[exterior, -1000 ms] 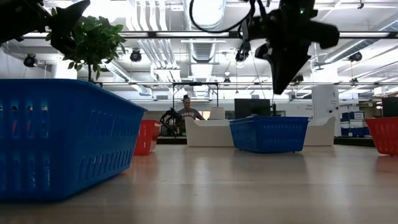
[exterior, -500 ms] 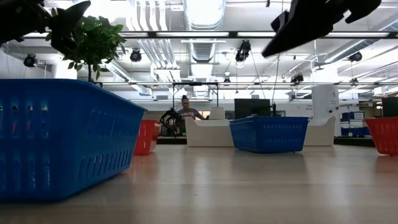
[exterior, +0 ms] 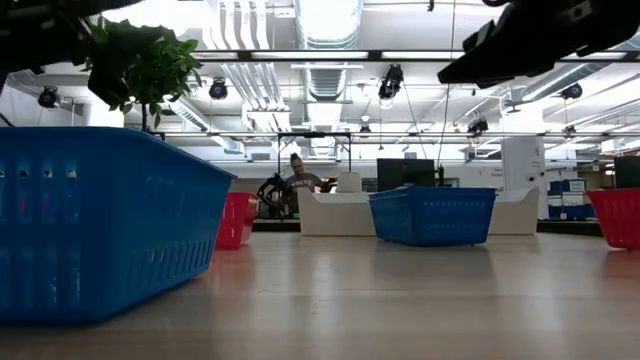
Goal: Stack baskets by color
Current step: Stack the center red bin on the left red bin
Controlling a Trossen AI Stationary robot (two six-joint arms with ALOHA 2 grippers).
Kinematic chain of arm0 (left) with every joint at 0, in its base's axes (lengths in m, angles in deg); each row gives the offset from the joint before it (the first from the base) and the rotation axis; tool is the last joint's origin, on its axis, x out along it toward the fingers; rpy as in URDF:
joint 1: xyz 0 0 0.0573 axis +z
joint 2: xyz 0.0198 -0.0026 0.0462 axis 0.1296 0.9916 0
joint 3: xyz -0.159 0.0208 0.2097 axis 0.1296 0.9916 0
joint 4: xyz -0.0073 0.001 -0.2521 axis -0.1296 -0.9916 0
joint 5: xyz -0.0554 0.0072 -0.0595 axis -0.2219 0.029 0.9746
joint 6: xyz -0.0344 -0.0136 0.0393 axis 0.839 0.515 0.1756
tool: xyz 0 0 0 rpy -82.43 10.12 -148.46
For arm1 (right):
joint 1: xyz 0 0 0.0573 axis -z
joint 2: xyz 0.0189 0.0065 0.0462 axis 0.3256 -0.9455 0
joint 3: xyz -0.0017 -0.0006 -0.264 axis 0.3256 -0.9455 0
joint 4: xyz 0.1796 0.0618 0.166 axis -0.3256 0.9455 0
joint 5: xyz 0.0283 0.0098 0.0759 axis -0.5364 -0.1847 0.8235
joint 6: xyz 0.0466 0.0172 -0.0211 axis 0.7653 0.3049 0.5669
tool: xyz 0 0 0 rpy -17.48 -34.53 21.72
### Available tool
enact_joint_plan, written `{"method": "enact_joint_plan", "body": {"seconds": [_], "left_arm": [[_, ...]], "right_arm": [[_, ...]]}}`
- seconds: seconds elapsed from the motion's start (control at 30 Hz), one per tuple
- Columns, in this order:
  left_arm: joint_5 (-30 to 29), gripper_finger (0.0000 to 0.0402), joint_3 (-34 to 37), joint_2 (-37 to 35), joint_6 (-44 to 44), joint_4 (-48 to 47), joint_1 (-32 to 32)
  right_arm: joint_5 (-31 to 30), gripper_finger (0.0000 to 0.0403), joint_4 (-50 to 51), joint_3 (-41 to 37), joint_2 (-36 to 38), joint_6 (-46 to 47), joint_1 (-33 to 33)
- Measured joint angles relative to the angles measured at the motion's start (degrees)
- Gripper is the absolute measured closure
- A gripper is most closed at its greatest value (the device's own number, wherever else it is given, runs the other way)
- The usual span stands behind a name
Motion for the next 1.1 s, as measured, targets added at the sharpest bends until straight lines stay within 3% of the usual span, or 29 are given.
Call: {"method": "enact_joint_plan", "body": {"seconds": [0.13, 0.37, 0.5, 0.67, 0.77, 1.1], "left_arm": [[-2.6, 0.0217, -2.9, 5.9, 4.6, 0.0, 0.0], [-1.2, 0.0217, -12.3, 19.6, 7.7, -1.1, 0.0], [-0.1, 0.0217, -19.1, 26.8, 10.7, -8.0, -0.1], [0.1, 0.0217, -30.0, 34.9, 17.3, -26.4, 0.0], [3.3, 0.0217, -38.0, 39.3, 20.3, -39.6, 0.0], [15.3, 0.0217, -64.1, 55.6, 17.6, -83.6, 0.0]], "right_arm": [[0.1, 0.0392, 0.1, -1.7, 3.1, -2.0, 0.0], [0.5, 0.0392, 1.5, -3.1, 9.2, -6.9, 0.0], [0.6, 0.0392, 5.9, -3.1, 12.8, -8.0, 0.0], [0.6, 0.0392, 11.9, -3.2, 16.9, -7.9, 0.0], [1.2, 0.0392, 14.7, -3.2, 18.9, -7.9, 0.0], [1.7, 0.0392, 17.1, -3.2, 22.0, -10.8, 0.0]]}}
